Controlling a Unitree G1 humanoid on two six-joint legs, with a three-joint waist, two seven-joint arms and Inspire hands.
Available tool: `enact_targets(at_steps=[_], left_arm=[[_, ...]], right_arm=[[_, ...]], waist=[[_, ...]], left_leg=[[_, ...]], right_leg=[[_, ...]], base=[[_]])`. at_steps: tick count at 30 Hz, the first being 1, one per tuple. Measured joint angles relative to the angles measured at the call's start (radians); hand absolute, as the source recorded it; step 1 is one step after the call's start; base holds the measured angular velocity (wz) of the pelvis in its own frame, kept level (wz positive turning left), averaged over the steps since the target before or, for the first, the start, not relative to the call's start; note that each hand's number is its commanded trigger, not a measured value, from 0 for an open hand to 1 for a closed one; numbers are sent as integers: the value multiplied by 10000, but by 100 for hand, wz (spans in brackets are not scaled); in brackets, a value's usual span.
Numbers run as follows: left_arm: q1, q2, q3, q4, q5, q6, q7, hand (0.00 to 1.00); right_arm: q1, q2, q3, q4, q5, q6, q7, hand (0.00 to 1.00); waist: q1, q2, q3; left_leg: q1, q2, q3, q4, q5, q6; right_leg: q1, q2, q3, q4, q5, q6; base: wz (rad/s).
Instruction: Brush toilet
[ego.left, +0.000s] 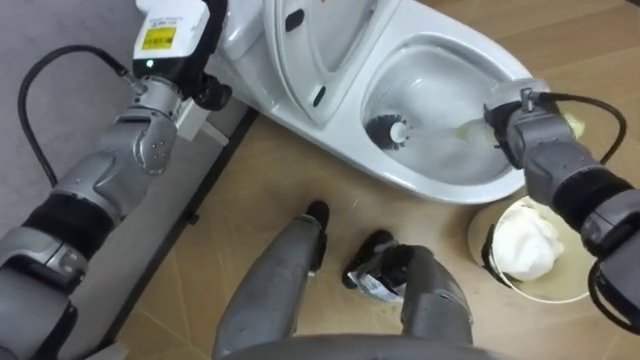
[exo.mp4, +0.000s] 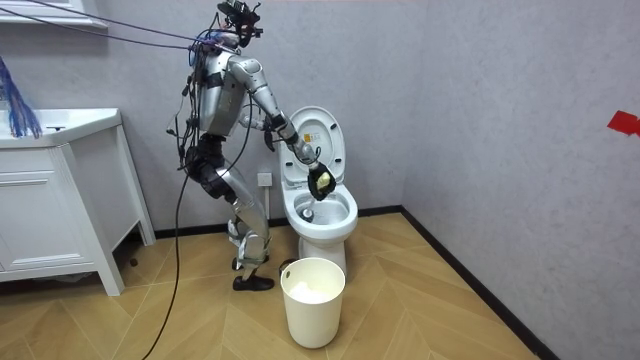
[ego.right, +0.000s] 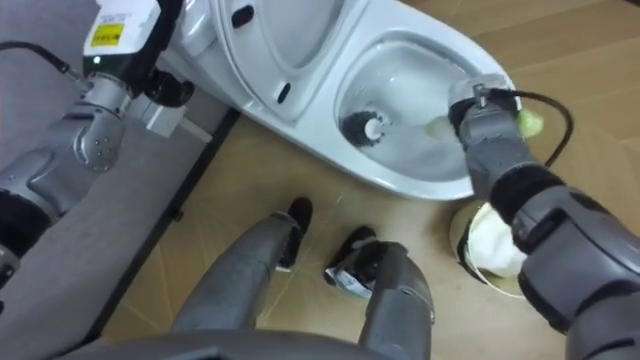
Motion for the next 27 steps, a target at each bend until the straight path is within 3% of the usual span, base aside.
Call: enact_targets(at_steps=[3,6,10,17,20,23,25,27], left_arm=[[1,422,35,-709,293,20,1,0],[173,563,231,-1049,740,148,-1,0],[333,558,521,-1071,1678,517,-35,0],[199,430,642,-994,2296,941,-666,0],[68,101,550,-607,2277,939,-726,0],[21,-76,351,-359,2266,941,-863,0],[3,-375,292,-167,2287,936,-889,0],[-109,-681,292,68,2181,935,-889,0]], right_arm=[[-263,3,-847,903,2259,-343,-706,100],[-716,-11,-1667,1646,3312,-356,-1345,100],[-760,-68,-2098,1921,3167,-743,-1809,100],[-761,-115,-2272,1896,1197,-1105,-2367,100],[-759,-102,-2228,1798,243,-1090,-2539,100],[-757,27,-1822,1747,-752,-1089,-2807,100],[-638,115,-1524,1631,-1309,-1072,-2842,100],[-461,232,-1284,1567,-1992,-759,-2867,100]], waist=[[-86,-301,132],[-358,-390,169],[-831,-604,149],[-999,-582,131],[-860,-322,42],[-657,9,15],[-440,164,4],[-302,348,-27]], left_leg=[[-282,-25,25,10,93,44],[-479,-115,64,123,125,104],[-470,-182,185,153,170,216],[-404,-195,310,197,104,313],[-355,-182,303,257,99,323],[-186,-176,332,272,62,379],[-85,-184,404,177,61,382],[-66,-154,454,80,62,377]], right_leg=[[-289,-126,-16,163,34,-49],[-455,-300,-22,401,-18,19],[-452,-472,-14,590,-90,141],[-424,-583,2,679,40,226],[-335,-560,-32,639,105,222],[-212,-547,16,624,98,237],[-203,-540,125,610,108,251],[-203,-540,119,550,106,244]], base=[[18],[14],[7],[-4],[-7],[-8],[-11],[0]])
